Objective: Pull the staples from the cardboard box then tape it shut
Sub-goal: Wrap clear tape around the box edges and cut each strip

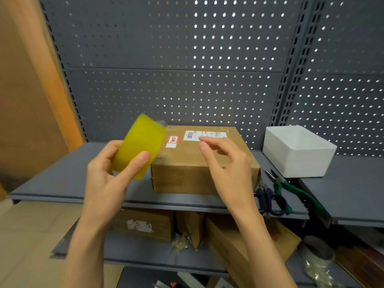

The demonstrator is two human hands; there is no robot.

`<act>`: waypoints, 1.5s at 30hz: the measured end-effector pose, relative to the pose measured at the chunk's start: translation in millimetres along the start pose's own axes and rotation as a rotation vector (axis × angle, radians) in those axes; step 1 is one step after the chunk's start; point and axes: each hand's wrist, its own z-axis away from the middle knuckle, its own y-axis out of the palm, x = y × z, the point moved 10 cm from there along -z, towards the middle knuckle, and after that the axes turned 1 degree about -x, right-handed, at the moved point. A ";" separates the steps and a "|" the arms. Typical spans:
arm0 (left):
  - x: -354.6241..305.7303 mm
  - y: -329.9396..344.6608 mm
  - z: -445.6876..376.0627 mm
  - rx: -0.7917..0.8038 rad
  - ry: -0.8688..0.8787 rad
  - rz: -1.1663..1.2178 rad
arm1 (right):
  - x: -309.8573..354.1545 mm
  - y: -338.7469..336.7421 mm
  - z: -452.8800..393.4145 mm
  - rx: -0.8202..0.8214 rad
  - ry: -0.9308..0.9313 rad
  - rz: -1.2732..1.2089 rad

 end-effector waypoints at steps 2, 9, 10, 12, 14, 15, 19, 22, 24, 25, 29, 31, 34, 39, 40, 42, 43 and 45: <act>-0.7 14.1 12.6 0.042 -0.029 0.096 | 12.3 4.2 0.7 0.037 0.015 -0.123; -3.4 38.7 41.9 0.124 -0.044 0.143 | 22.8 9.2 10.0 0.142 0.075 -0.246; -4.6 39.5 43.6 0.127 -0.040 0.138 | 21.9 7.2 11.0 0.131 0.079 -0.250; -5.3 40.8 46.6 0.135 -0.043 0.123 | 18.9 4.2 13.1 0.118 0.091 -0.276; -2.8 40.7 48.6 0.138 -0.059 0.101 | 16.5 2.9 15.1 0.118 0.096 -0.291; -1.7 40.6 49.3 0.140 -0.066 0.091 | 15.5 2.9 16.1 0.120 0.095 -0.294; 1.0 40.1 52.4 0.156 -0.085 0.070 | 13.6 1.7 19.3 0.112 0.061 -0.218; 4.0 41.9 54.3 0.184 -0.118 0.082 | 15.1 2.5 20.7 0.106 0.037 -0.159; 6.2 45.5 56.1 0.223 -0.143 0.079 | 13.5 4.0 20.6 0.118 0.043 -0.153; 6.2 48.8 57.7 0.249 -0.143 0.061 | 12.2 5.0 20.7 0.133 0.046 -0.148; 4.1 57.0 61.6 0.274 -0.095 -0.115 | 10.6 6.1 24.3 0.156 0.022 -0.075; 0.0 59.1 59.3 0.266 -0.007 -0.338 | 13.4 3.9 26.3 0.114 -0.028 -0.004; -1.5 59.6 56.0 0.242 0.049 -0.521 | 24.9 2.1 31.0 0.040 -0.134 0.101; 14.3 46.1 52.1 0.182 -0.052 -0.581 | 40.7 5.6 33.3 0.034 -0.202 0.073; 13.8 44.7 51.6 0.175 -0.056 -0.601 | 40.2 6.3 32.0 0.037 -0.201 0.079; 11.3 44.2 51.2 0.166 -0.078 -0.619 | 39.0 9.2 30.0 0.046 -0.203 0.124; 11.0 44.1 50.9 0.158 -0.092 -0.624 | 38.2 10.8 29.6 0.049 -0.203 0.150; 10.1 43.7 49.9 0.142 -0.106 -0.650 | 36.8 11.0 28.6 0.039 -0.195 0.160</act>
